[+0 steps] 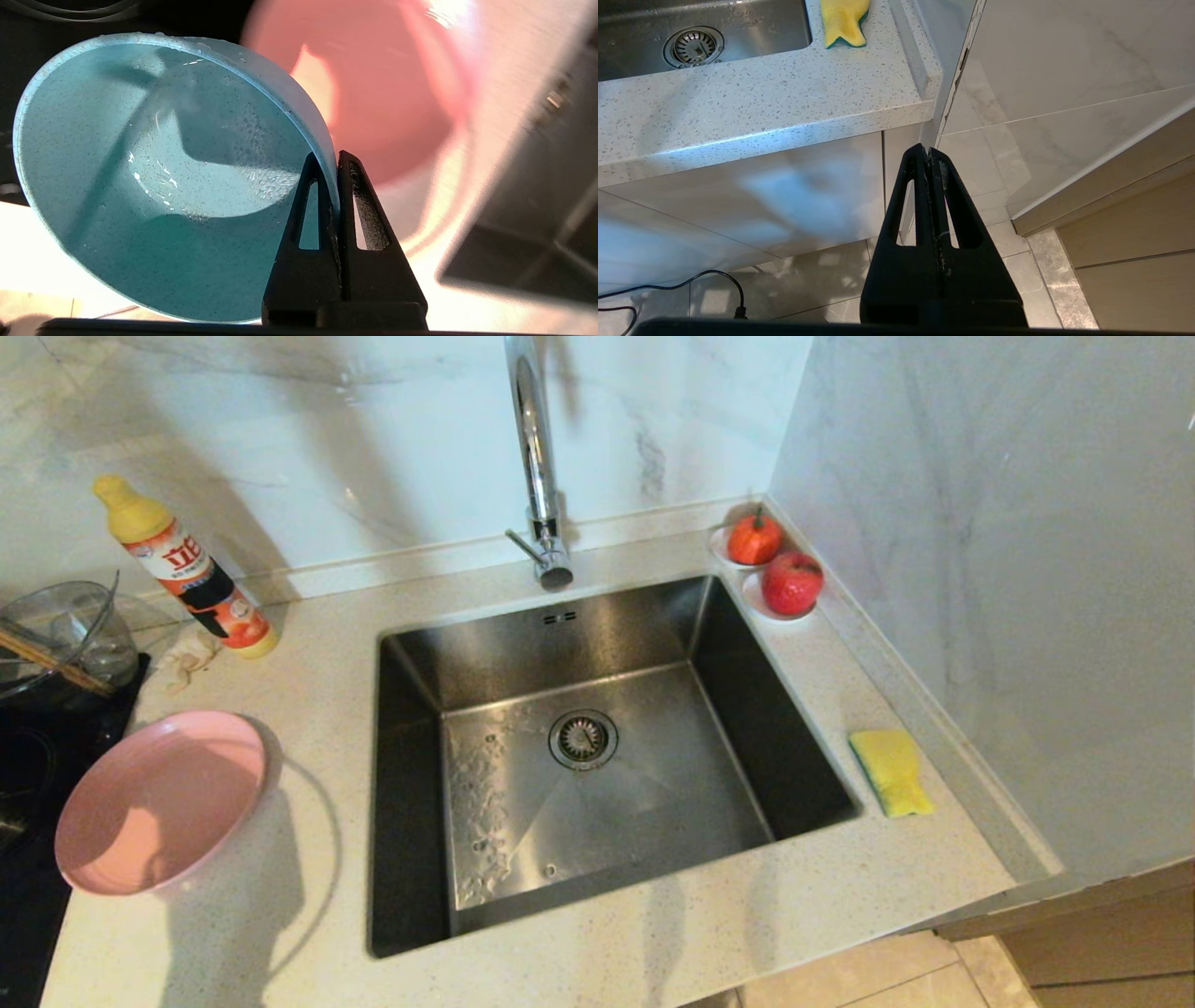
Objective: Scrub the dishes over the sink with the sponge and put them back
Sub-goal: Place the bowl on the plate
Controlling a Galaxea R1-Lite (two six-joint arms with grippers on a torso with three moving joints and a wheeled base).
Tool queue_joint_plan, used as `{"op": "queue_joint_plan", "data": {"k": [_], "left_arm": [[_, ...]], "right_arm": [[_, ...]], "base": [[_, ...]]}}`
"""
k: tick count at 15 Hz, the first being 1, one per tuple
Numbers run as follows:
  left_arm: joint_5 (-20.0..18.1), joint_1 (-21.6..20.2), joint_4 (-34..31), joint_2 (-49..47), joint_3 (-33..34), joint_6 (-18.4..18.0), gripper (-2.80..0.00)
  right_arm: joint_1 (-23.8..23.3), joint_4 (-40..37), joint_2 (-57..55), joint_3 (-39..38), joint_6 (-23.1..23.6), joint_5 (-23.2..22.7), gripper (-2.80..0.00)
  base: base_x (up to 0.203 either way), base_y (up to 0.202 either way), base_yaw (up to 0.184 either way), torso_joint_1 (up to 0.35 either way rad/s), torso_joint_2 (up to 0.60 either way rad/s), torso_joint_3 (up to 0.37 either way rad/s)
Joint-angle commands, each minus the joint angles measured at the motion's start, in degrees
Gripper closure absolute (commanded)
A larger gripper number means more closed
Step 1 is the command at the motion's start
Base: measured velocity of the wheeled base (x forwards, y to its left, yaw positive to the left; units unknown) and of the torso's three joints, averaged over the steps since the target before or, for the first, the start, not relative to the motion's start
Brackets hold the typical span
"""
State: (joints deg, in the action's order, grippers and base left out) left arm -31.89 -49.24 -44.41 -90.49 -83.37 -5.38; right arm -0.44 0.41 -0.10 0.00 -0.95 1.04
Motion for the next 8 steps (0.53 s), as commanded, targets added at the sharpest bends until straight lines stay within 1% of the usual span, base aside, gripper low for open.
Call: {"op": "queue_joint_plan", "data": {"k": [1,4,6,8], "left_arm": [[-0.13,4.07,-0.28,2.05,0.58,0.11,0.0],[0.85,9.74,0.17,1.24,1.96,0.11,0.0],[4.01,13.69,2.0,-0.09,2.18,0.4,0.0],[7.58,17.69,5.44,-2.04,2.24,2.92,0.0]], "right_arm": [[0.0,0.02,-0.08,0.0,-0.01,0.01,0.0],[0.0,0.02,-0.08,0.0,-0.01,0.01,0.0],[0.0,0.02,-0.08,0.0,-0.01,0.01,0.0],[0.0,0.02,-0.08,0.0,-0.01,0.01,0.0]], "base": [[0.0,0.0,0.0,0.0,0.0,0.0],[0.0,0.0,0.0,0.0,0.0,0.0],[0.0,0.0,0.0,0.0,0.0,0.0],[0.0,0.0,0.0,0.0,0.0,0.0]]}}
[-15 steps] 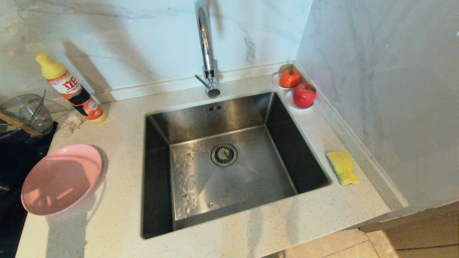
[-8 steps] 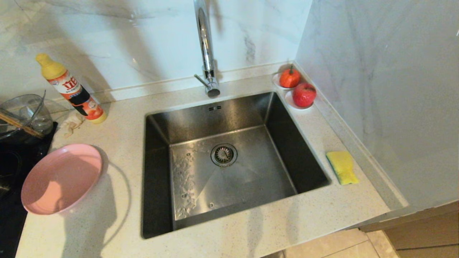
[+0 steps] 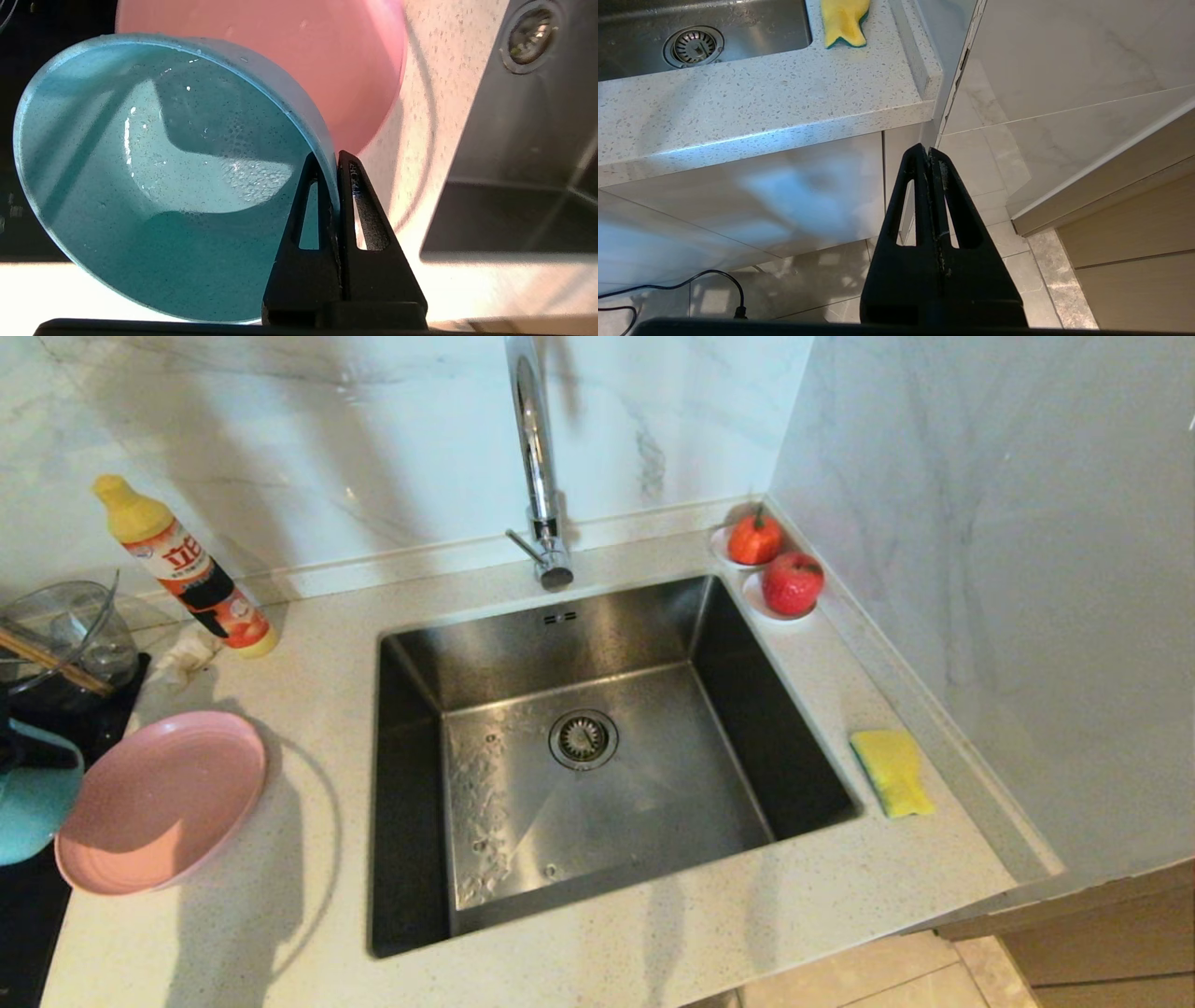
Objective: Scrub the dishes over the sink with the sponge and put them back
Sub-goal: Place the bowl on the plate
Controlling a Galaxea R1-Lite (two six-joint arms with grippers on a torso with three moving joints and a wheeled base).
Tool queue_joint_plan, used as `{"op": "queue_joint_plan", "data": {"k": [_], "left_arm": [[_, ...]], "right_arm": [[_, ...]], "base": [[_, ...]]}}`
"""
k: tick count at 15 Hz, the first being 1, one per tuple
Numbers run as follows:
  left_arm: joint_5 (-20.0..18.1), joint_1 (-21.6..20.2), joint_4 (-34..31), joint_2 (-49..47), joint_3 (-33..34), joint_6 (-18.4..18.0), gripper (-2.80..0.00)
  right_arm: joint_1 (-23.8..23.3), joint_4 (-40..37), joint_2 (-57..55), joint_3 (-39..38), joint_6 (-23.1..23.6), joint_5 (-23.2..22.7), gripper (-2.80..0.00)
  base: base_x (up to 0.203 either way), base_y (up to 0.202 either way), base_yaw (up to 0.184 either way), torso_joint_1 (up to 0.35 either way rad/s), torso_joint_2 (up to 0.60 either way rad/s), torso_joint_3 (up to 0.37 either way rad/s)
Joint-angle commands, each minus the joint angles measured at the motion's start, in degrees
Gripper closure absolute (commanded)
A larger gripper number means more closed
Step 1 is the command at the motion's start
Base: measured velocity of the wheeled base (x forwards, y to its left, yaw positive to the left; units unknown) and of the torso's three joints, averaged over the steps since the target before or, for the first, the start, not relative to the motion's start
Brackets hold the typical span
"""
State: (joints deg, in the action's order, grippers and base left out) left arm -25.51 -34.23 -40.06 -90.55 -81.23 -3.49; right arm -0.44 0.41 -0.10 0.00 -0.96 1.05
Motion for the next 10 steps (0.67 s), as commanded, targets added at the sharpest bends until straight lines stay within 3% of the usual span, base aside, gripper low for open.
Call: {"op": "queue_joint_plan", "data": {"k": [1,6,10], "left_arm": [[2.42,3.52,2.04,-3.17,0.15,1.61,0.0],[8.03,6.45,7.95,-8.45,-0.33,2.72,0.0],[12.68,12.3,11.01,-10.36,-0.45,6.02,0.0]], "right_arm": [[0.0,0.03,-0.08,0.0,0.0,0.01,0.0],[0.0,0.03,-0.08,0.0,0.0,0.01,0.0],[0.0,0.03,-0.08,0.0,0.0,0.01,0.0]], "base": [[0.0,0.0,0.0,0.0,0.0,0.0],[0.0,0.0,0.0,0.0,0.0,0.0],[0.0,0.0,0.0,0.0,0.0,0.0]]}}
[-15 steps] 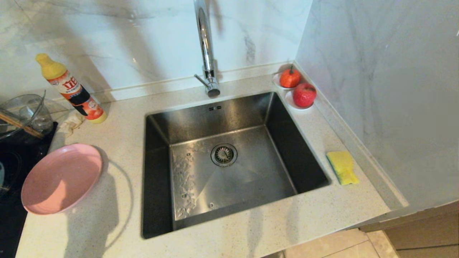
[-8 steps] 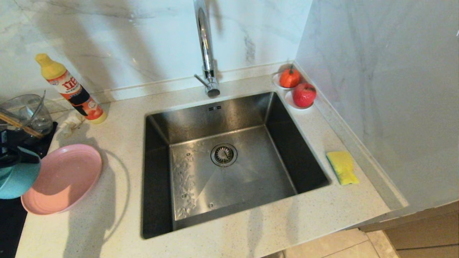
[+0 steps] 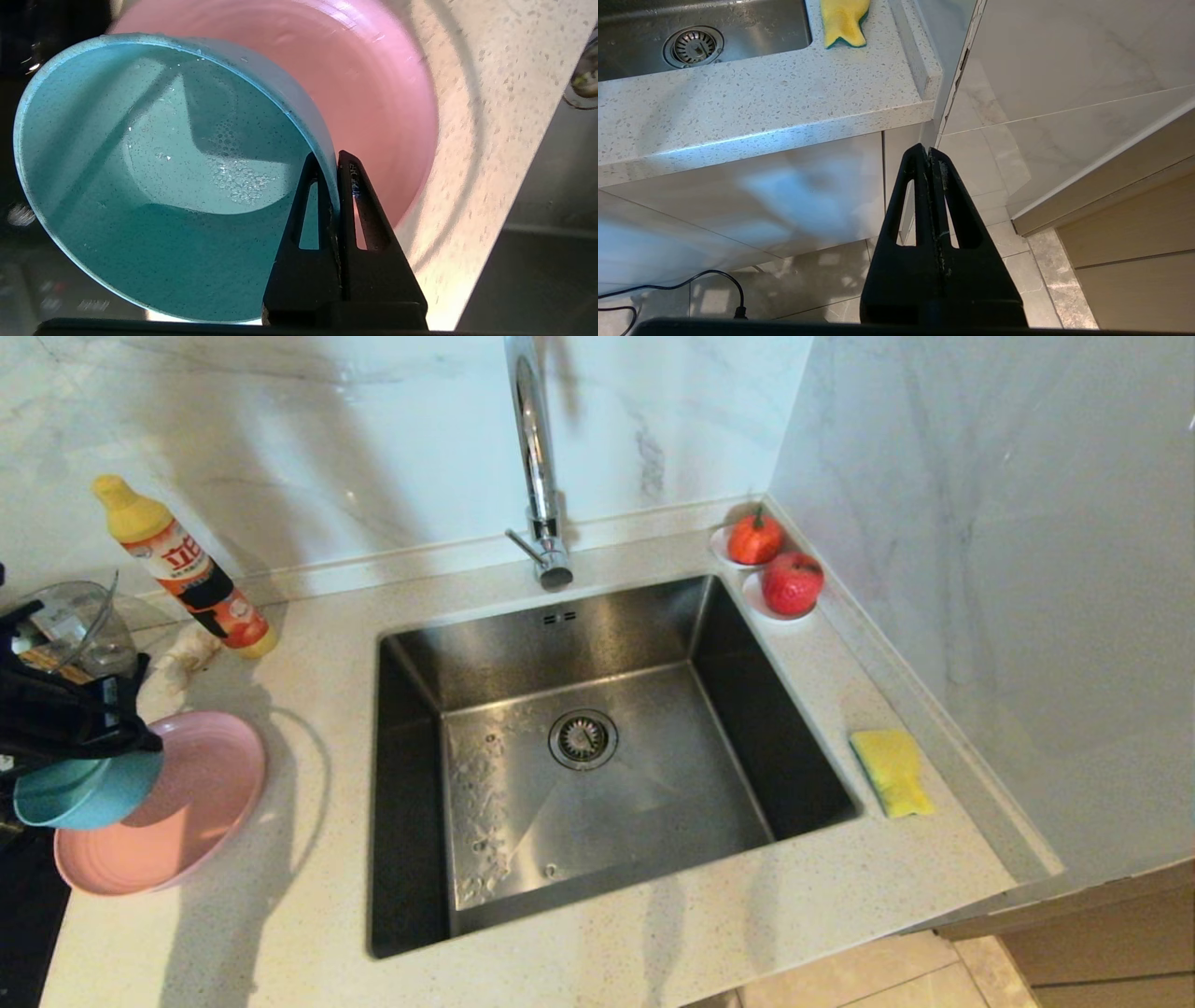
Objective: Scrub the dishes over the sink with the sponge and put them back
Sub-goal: Place the bowl on the plate
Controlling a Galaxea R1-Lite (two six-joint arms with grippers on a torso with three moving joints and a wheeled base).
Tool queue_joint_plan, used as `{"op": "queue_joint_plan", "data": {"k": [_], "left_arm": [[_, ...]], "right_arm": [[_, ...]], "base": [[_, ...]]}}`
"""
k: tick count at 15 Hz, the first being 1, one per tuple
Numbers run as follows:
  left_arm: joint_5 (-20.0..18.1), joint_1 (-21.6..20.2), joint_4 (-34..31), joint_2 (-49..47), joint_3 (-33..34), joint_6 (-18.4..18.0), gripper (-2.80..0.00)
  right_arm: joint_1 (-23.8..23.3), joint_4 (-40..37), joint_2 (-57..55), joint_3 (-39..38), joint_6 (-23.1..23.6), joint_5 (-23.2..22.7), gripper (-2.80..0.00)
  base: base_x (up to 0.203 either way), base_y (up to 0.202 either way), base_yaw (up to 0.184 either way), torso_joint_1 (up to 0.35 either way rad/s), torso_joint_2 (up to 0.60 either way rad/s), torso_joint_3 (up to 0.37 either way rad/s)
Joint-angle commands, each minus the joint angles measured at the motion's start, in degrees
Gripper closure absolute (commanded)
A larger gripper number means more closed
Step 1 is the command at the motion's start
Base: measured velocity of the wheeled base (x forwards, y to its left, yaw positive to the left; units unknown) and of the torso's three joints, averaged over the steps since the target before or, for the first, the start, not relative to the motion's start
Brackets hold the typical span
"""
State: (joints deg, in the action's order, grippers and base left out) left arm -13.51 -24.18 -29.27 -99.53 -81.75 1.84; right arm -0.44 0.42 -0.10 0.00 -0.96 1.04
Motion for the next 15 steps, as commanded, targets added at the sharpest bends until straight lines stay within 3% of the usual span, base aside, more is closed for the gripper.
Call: {"op": "queue_joint_plan", "data": {"k": [1,3,8,15], "left_arm": [[1.43,3.68,0.54,-1.83,0.09,1.66,0.0],[4.78,6.14,0.77,-2.62,0.15,2.26,0.0],[8.27,5.67,5.8,-5.56,0.19,2.38,0.0],[8.68,5.72,5.72,-5.85,0.63,2.03,0.0]], "right_arm": [[0.0,0.02,-0.08,0.0,0.0,0.02,0.0],[0.0,0.02,-0.08,0.0,0.0,0.02,0.0],[0.0,0.02,-0.08,0.0,0.0,0.02,0.0],[0.0,0.02,-0.08,0.0,0.0,0.02,0.0]], "base": [[0.0,0.0,0.0,0.0,0.0,0.0],[0.0,0.0,0.0,0.0,0.0,0.0],[0.0,0.0,0.0,0.0,0.0,0.0],[0.0,0.0,0.0,0.0,0.0,0.0]]}}
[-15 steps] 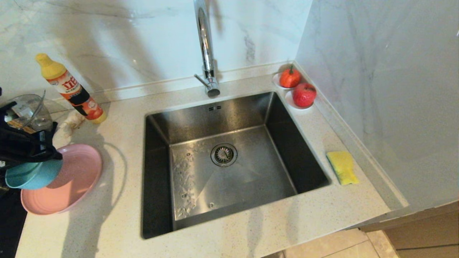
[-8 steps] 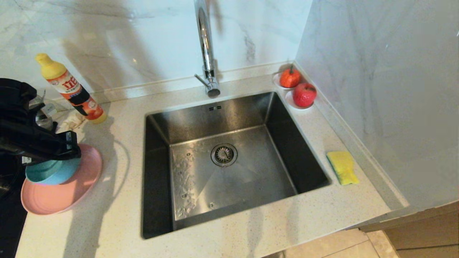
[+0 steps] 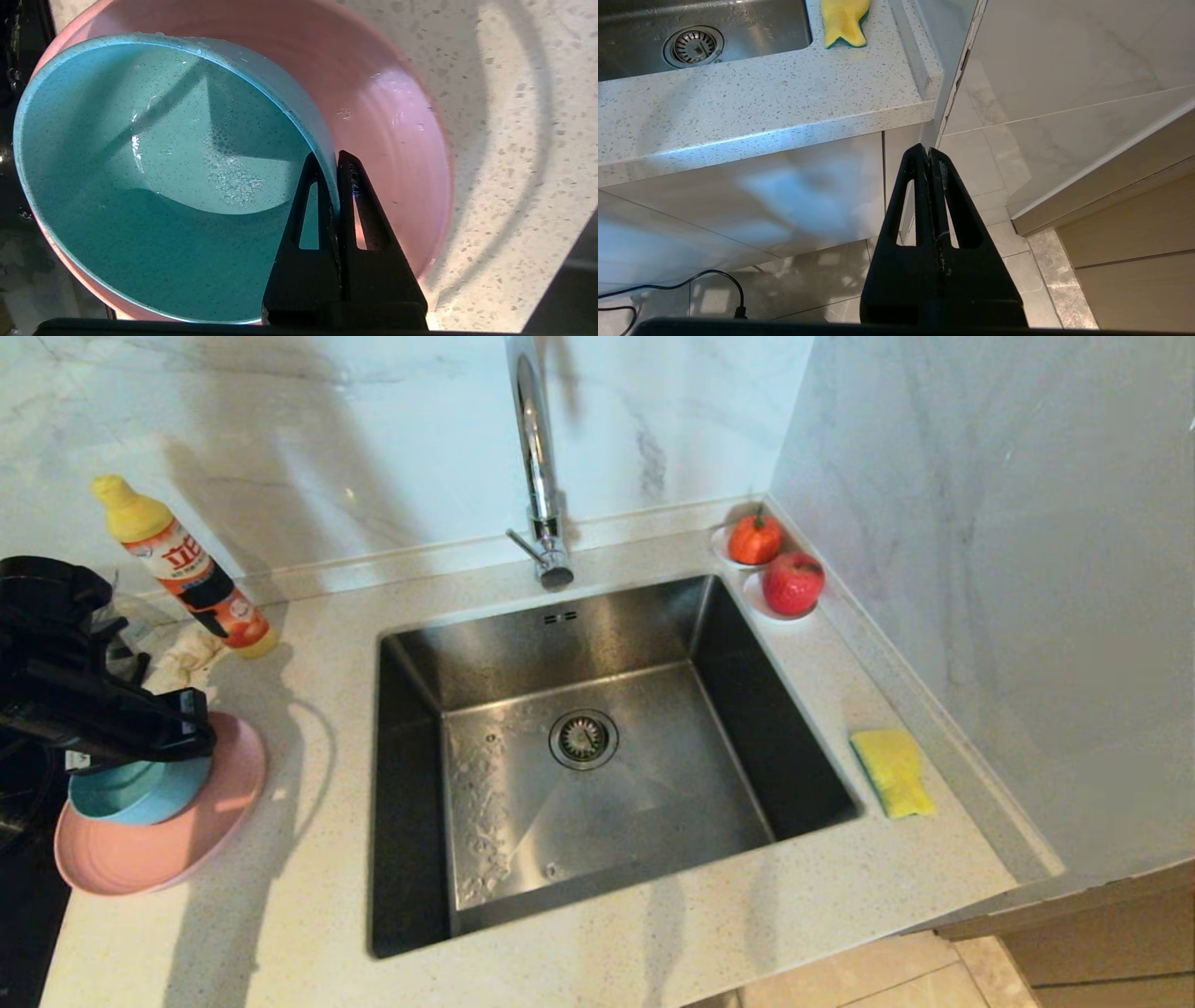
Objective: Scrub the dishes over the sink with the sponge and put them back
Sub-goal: Place the bowl on the plate
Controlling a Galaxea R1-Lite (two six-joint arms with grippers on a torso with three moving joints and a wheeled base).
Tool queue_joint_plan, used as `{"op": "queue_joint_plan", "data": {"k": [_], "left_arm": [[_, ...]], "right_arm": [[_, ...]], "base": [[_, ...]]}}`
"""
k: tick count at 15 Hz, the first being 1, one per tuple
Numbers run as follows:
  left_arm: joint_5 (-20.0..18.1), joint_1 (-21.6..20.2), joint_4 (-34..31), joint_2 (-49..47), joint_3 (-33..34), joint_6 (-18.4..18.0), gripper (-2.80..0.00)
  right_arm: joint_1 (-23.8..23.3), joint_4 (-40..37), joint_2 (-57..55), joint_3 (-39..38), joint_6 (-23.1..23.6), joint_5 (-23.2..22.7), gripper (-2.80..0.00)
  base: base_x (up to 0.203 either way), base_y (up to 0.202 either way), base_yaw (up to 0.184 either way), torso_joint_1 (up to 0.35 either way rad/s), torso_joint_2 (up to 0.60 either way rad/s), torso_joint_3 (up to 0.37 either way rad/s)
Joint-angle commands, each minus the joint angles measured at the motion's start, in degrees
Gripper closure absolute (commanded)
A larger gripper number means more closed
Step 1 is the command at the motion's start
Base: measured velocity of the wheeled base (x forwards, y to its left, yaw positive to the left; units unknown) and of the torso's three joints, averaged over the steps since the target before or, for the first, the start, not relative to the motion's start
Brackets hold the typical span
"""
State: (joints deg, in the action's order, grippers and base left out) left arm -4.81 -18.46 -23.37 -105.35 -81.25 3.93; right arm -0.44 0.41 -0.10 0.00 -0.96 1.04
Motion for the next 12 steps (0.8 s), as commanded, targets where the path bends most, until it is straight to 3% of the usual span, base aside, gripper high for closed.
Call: {"op": "queue_joint_plan", "data": {"k": [1,5,6,7,12], "left_arm": [[-0.03,0.0,-0.19,0.02,0.13,-0.06,0.0],[-0.03,0.09,-0.36,0.32,0.35,-0.33,0.0],[-0.03,0.18,-0.23,0.41,0.67,-0.33,-2.49],[-0.03,0.18,-0.19,0.66,0.83,-0.33,-2.8],[-0.64,0.18,-0.24,1.93,-0.33,0.88,-2.8]], "right_arm": [[0.0,0.02,-0.08,0.0,0.0,0.02,0.0],[0.0,0.02,-0.08,0.0,0.0,0.02,0.0],[0.0,0.02,-0.08,0.0,0.0,0.02,0.0],[0.0,0.02,-0.08,0.0,0.0,0.02,0.0],[0.0,0.02,-0.08,0.0,0.0,0.02,0.0]], "base": [[0.0,0.0,0.0,0.0,0.0,0.0],[0.0,0.0,0.0,0.0,0.0,0.0],[0.0,0.0,0.0,0.0,0.0,0.0],[0.0,0.0,0.0,0.0,0.0,0.0],[0.0,0.0,0.0,0.0,0.0,0.0]]}}
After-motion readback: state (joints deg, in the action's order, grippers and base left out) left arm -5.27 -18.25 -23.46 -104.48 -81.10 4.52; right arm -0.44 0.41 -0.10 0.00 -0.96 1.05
